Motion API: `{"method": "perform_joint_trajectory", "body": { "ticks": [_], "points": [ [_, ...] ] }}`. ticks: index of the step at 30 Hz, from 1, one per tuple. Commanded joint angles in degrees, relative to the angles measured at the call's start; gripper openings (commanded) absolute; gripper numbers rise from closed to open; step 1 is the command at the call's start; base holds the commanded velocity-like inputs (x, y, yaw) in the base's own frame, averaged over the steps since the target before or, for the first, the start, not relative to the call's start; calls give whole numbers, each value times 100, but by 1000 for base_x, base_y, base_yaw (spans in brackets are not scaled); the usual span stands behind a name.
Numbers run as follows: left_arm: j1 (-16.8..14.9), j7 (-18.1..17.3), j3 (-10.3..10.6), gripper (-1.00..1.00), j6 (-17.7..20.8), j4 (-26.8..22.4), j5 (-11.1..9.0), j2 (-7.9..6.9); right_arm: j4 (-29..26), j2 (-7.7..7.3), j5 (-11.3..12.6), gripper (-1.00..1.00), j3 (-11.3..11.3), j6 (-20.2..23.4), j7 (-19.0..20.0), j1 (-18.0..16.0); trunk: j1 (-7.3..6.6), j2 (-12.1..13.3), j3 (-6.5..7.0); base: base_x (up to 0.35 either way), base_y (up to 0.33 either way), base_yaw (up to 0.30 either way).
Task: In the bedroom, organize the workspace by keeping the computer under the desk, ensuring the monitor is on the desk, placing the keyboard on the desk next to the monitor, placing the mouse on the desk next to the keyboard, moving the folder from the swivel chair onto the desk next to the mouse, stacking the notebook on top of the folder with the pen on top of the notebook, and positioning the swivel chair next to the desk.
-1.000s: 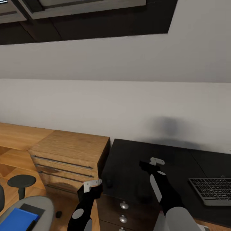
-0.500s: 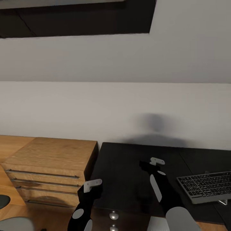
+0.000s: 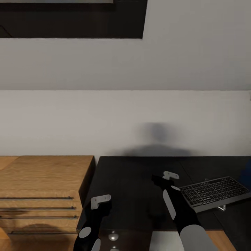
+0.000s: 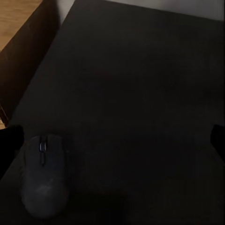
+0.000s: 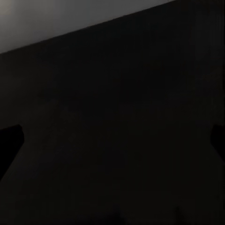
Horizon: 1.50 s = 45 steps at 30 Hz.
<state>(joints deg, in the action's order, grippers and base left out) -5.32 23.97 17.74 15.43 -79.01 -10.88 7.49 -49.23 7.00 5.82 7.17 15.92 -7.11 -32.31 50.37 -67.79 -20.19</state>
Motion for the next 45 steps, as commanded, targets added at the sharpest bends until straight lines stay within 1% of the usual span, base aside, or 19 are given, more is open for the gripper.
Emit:
{"method": "perform_joint_trajectory", "body": {
  "ticks": [1, 10, 22, 24, 27, 29, 30, 33, 34, 37, 38, 39, 40, 41, 42, 43, 44, 45],
  "points": [
    [-4, 44, 10, 100, 18, -9, -46, -2, -9, 4, 59, 100, 4, 21, -24, -4, 1, -5, -7, 41, -10, -84],
    [-4, 45, 10, 100, 16, -9, -46, -2, 1, 10, 68, 100, 2, 16, -18, -4, 1, -5, -5, 161, -154, -18],
    [-4, 40, 19, 100, 15, -9, -46, -2, 11, 12, 45, 100, -5, -16, -22, -4, 1, -5, -5, 14, -18, 0],
    [-4, 39, 19, 100, 17, -9, -46, -2, 14, 12, 37, 100, -5, -74, -19, -4, 1, -5, -5, 4, -13, 0],
    [-4, 39, 19, 100, 20, -9, -46, -2, 23, 8, 23, 100, -5, -264, -15, -4, 1, -5, -5, 81, -101, 0],
    [-4, 38, 19, 100, 17, -9, -41, 0, 73, 0, 12, 100, -8, -472, -38, -4, 1, -5, -5, 169, -187, 0],
    [-4, 38, 19, 100, 18, -11, -40, 0, 97, -8, 11, 100, -4, -492, -41, -4, 1, -5, -5, 182, -197, 0],
    [-4, 37, 19, 100, 20, -15, -38, -2, 211, -110, 14, 100, 11, -542, -60, -15, 1, -5, -5, 124, -133, 0],
    [-4, 40, 36, 100, 24, -17, -31, 2, 275, -321, 22, 100, 17, -556, -159, -36, 1, -5, -5, 41, -44, 0],
    [-4, 41, 85, 100, 26, -17, -27, 4, 320, -482, 29, 100, 19, -555, -333, -96, 1, -5, -5, 27, -28, 0],
    [-4, 43, 139, 100, 27, -17, -24, 5, 367, -603, 34, 100, 28, -560, -494, -197, 1, -5, -5, 13, -14, 0],
    [-4, 55, 240, 100, 29, -19, -22, 4, 506, -830, 45, 100, 52, -568, -732, -429, 1, -5, -5, 7, -7, 0],
    [-4, 102, 342, 100, 29, -23, -21, 1, 828, -1103, 58, 100, 113, -581, -877, -745, 1, -5, -5, 4, -4, 0],
    [-4, 162, 411, 100, 33, -24, -20, 0, 1180, -1303, 68, 100, 192, -609, -929, -996, 1, -5, -5, 2, -2, 0],
    [-4, 200, 450, 100, 34, -25, -22, -1, 1394, -1402, 81, 100, 246, -637, -947, -1131, 1, -5, -5, 2, -2, 0],
    [-4, 294, 532, 100, 36, -25, -24, -1, 1877, -1580, 116, 100, 369, -734, -972, -1413, 1, -5, -5, 1, -1, 0],
    [-4, 364, 580, 100, 36, -26, -25, -1, 2184, -1660, 140, 100, 433, -842, -979, -1582, 1, -5, -5, 0, 0, 0],
    [-4, 536, 690, 100, 37, -26, -27, -5, 2906, -1823, 186, 100, 558, -1135, -998, -1966, 1, -5, -5, 0, 0, 0]
  ]
}}
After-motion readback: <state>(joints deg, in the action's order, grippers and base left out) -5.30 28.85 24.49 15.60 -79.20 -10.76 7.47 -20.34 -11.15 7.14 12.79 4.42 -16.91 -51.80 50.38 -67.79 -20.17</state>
